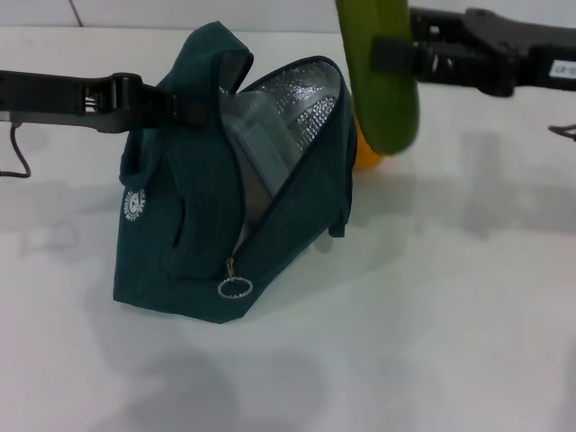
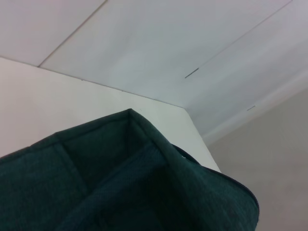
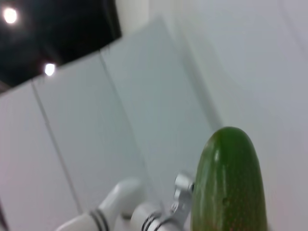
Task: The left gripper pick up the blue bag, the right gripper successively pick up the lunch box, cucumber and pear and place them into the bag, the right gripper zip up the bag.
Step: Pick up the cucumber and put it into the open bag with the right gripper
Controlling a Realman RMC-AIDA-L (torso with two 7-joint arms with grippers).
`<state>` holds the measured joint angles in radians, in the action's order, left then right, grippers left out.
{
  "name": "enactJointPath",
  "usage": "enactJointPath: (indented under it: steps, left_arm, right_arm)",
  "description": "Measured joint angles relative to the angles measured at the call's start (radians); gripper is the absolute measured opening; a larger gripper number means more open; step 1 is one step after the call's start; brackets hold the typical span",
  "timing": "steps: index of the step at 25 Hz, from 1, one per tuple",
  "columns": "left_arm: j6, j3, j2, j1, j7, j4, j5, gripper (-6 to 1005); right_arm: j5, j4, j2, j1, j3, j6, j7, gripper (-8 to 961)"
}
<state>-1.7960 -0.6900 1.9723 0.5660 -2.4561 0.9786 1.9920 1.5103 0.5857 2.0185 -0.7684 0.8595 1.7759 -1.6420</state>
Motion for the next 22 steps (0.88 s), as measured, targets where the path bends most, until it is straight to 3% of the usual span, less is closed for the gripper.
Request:
enactJointPath:
  steps: [6, 17, 22]
  left_arm:
    - [0.000, -0.005, 0.005, 0.009, 0.000, -0.001, 0.000, 66]
    - [0.000, -0.005, 0.008, 0.008, 0.001, -0.003, 0.000, 68]
    - [0.000, -0.005, 0.008, 0.008, 0.001, -0.003, 0.001, 69]
  right_arm:
    - [-0.112, -0.126, 0.008, -0.028, 0.107, -0.100, 0.126, 662]
    - [-0.452, -0.172, 0.009, -0.051, 0.546, -0.357, 0.315, 672]
    - [-0.491, -0.171, 0.009, -0.052, 0.601, -0.393, 0.351, 677]
